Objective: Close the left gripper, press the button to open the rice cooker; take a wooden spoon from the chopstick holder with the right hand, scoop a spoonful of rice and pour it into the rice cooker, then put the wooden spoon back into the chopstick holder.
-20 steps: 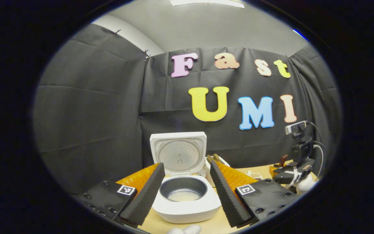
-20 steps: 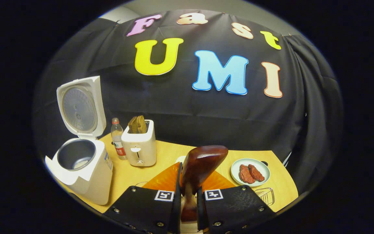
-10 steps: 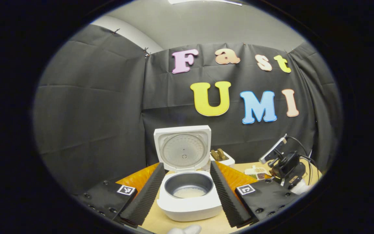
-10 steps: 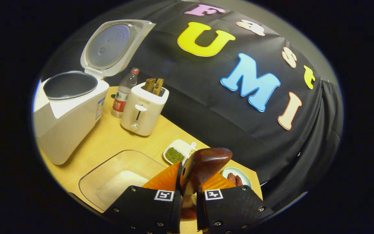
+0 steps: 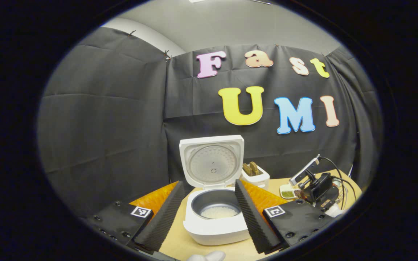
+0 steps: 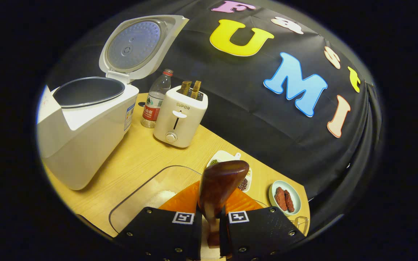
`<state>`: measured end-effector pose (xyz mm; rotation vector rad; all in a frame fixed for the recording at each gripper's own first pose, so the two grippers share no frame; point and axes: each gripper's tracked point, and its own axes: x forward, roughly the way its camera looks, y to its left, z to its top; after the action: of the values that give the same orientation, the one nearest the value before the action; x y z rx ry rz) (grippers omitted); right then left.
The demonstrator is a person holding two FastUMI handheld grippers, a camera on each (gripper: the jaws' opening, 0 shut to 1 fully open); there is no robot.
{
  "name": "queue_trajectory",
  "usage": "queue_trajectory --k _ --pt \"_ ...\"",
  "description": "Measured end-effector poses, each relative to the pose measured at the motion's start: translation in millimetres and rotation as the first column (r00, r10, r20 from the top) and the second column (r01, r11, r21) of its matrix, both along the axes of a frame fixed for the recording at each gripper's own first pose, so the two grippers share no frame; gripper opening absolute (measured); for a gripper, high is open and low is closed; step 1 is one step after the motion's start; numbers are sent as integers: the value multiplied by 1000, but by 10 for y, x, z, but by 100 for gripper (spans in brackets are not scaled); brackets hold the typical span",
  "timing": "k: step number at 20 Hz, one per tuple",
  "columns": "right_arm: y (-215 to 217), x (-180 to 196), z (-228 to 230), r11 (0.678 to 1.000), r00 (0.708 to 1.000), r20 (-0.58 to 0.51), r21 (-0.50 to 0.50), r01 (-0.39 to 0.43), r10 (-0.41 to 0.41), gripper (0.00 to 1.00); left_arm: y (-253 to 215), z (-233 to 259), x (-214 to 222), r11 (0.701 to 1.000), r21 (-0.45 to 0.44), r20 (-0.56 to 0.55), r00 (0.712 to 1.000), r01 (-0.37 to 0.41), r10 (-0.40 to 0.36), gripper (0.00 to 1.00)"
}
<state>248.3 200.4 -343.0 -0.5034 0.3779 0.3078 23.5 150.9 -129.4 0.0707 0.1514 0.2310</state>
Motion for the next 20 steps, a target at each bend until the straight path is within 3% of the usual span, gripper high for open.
queue_trajectory --k 2,5,7,8,9,11,17,20 --pt "29 4 -11 995 998 -51 99 34 -29 20 13 8 12 1000 4 -2 1000 -1 1 94" --pt "30 46 44 951 988 -131 288 115 -80 21 27 11 27 1000 6 -5 1000 -1 1 97" --pt "-1 64 66 894 976 -193 412 178 -105 20 35 19 46 1000 0 -6 1000 -2 2 94" --pt "-21 76 71 862 968 -225 464 205 -109 20 40 8 53 1000 -1 -7 1000 -2 2 100" --pt "-55 95 88 831 963 -244 507 229 -116 21 43 28 69 1000 -1 -7 1000 -2 2 94" --pt "-105 115 80 770 950 -286 576 273 -123 20 43 46 87 1000 3 -5 1000 1 -1 94" --pt "-130 140 49 581 914 -391 722 375 -104 20 14 60 167 1000 4 -12 1000 12 -12 94" --pt "-97 151 50 518 906 -415 760 393 -78 20 -6 70 198 1000 12 -15 1000 16 -16 94"
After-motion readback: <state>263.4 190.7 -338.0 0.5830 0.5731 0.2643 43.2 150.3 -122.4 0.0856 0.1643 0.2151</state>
